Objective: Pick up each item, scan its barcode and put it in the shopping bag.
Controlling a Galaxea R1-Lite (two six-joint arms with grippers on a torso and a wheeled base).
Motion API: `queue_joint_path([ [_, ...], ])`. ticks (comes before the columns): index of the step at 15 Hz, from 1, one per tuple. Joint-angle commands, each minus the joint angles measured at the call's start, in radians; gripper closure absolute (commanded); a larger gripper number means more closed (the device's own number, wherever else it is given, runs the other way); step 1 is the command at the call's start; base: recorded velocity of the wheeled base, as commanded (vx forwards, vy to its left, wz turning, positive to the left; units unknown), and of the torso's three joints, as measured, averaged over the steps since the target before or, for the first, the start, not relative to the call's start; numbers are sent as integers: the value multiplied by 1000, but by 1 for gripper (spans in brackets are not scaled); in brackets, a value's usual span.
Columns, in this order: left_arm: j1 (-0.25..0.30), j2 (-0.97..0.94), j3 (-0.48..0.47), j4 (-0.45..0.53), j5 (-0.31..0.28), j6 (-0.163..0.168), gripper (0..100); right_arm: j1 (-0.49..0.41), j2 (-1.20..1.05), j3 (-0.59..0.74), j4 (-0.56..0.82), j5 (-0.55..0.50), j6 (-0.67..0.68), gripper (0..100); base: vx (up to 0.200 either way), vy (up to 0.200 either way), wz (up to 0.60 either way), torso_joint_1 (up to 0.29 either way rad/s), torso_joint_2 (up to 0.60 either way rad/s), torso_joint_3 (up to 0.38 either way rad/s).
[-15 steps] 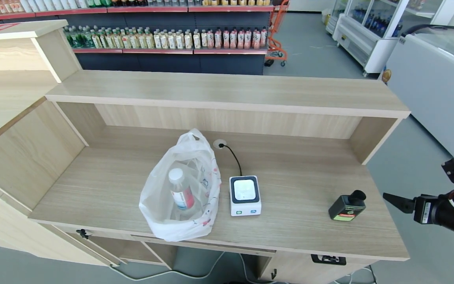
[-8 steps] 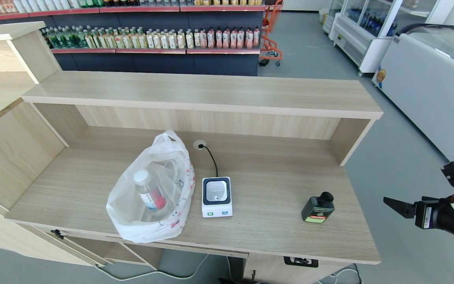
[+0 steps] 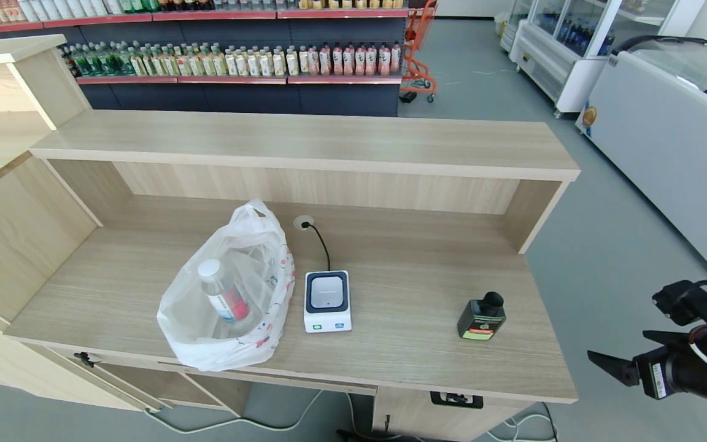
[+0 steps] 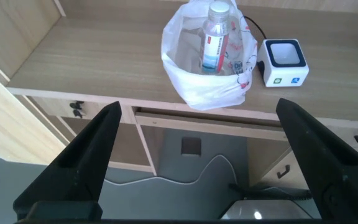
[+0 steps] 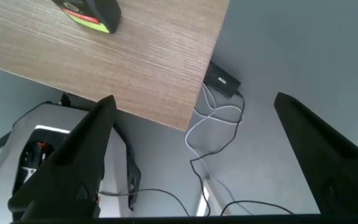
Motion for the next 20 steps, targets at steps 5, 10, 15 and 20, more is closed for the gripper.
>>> queue_joint_path([
  [5, 0, 1, 0, 0, 0, 0, 0, 78, 149, -209, 96, -26, -91, 0, 0, 0, 0, 0, 0, 0],
  [10, 0, 1, 0, 0, 0, 0, 0, 84, 197, -195, 96, -25, -126, 0, 0, 0, 0, 0, 0, 0],
  [15, 0, 0, 0, 0, 0, 0, 0, 147, 270, -250, 94, -22, -129, 0, 0, 0, 0, 0, 0, 0],
  [20, 0, 1, 0, 0, 0, 0, 0, 211, 321, -300, 91, -22, -131, 0, 0, 0, 0, 0, 0, 0],
])
